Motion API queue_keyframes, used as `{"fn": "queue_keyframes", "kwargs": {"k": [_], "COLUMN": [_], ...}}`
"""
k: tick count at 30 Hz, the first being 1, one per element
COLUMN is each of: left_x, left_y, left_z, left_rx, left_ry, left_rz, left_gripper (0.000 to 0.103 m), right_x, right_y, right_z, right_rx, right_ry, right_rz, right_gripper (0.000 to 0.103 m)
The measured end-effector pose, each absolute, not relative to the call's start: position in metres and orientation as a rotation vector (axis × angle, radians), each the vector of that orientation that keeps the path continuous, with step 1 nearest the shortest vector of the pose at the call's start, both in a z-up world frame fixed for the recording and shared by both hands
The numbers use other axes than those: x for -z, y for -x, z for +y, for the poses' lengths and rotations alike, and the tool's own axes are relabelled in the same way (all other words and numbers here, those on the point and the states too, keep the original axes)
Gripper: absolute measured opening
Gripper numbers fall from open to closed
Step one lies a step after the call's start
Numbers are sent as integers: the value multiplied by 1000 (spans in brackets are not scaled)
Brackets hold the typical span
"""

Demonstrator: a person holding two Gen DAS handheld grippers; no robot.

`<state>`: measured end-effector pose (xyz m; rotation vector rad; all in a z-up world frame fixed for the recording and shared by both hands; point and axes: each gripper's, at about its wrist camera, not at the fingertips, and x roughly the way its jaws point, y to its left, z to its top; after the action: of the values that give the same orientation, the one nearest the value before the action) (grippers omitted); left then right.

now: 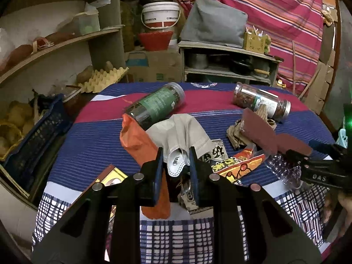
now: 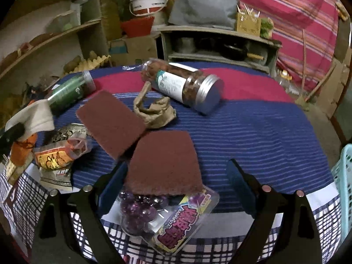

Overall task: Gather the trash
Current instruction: 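Grasp the white cloth and orange wrapper with left tool while right tool grasps brown pad, then carry the cloth and brown pad over the blue basket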

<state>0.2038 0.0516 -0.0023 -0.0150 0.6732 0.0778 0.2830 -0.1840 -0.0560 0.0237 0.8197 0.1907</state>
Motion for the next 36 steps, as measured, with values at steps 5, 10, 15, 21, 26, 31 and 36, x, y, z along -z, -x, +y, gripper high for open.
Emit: {"fn": "queue_keyframes", "kwargs": {"k": [5, 10, 15, 21, 26, 31, 36], "left_x": [2, -2, -10, -29, -48, -61, -65], "left_y": [-197, -193, -187, -175, -165, -159, -156], "left_z": [61, 60, 55, 48, 37, 22, -1], "left_rx": [-96, -109, -120, -124, -118, -100, -70], "left_ry": [42, 47, 44, 51, 39, 36, 28], "left_rz": [673, 666, 650, 612, 577, 555, 551], "left_gripper": [21, 21, 21, 21, 21, 21, 21], "right_x": [60, 59, 51, 32, 11, -2, -12], "right_y": [-285, -281, -272, -249, -230, -211, -190], "right_z": [-186, -186, -194, -211, -223, -244, -276], "right_rx": [-239, -253, -218, -176, -166, -148, -114], "right_ry": [-74, -78, -66, -21, -1, 8, 12], "right_rz": [844, 835, 819, 786, 743, 706, 671], "right_gripper": [66, 63, 63, 63, 63, 63, 63]}}
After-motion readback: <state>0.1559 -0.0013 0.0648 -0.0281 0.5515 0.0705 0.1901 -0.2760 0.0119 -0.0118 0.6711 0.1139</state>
